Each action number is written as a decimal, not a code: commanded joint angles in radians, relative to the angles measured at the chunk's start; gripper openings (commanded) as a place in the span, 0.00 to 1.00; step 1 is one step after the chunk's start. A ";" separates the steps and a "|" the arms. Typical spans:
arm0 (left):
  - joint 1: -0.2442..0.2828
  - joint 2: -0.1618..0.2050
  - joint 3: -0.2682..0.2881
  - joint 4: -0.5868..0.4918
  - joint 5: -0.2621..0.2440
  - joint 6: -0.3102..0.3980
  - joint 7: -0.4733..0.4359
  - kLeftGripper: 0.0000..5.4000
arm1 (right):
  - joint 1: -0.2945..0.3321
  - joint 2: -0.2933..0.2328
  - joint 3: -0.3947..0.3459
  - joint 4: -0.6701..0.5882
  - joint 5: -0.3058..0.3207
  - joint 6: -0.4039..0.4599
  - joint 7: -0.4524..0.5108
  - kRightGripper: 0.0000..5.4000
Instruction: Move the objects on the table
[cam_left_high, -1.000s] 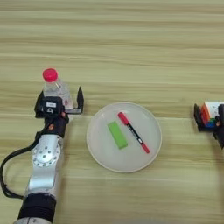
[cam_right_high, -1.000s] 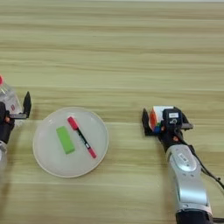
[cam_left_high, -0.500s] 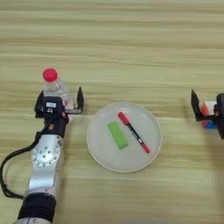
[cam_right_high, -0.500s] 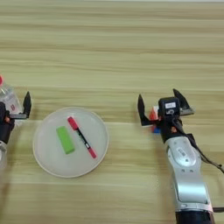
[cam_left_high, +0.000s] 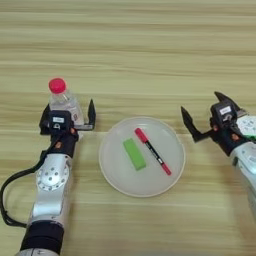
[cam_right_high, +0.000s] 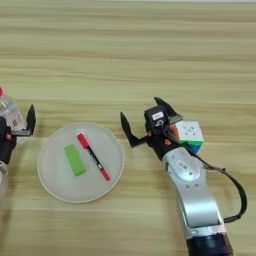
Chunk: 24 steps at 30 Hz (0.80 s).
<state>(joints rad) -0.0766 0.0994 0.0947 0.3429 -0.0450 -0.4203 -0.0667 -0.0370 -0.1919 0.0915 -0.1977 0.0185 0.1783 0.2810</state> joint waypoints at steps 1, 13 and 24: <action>0.004 0.002 -0.005 -0.009 0.010 0.016 0.001 1.00 | -0.040 0.006 0.043 -0.017 0.004 0.075 0.027 0.99; 0.004 -0.002 -0.007 -0.010 0.013 0.018 0.007 1.00 | -0.093 0.018 0.127 0.037 -0.029 0.152 0.039 0.99; 0.005 -0.003 -0.008 -0.013 0.012 0.019 0.007 1.00 | -0.104 0.029 0.146 0.145 -0.055 0.111 0.031 0.99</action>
<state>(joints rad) -0.0765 0.0980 0.0935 0.3407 -0.0444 -0.4176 -0.0622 -0.1196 -0.1645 0.2316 -0.0769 -0.0265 0.2989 0.3128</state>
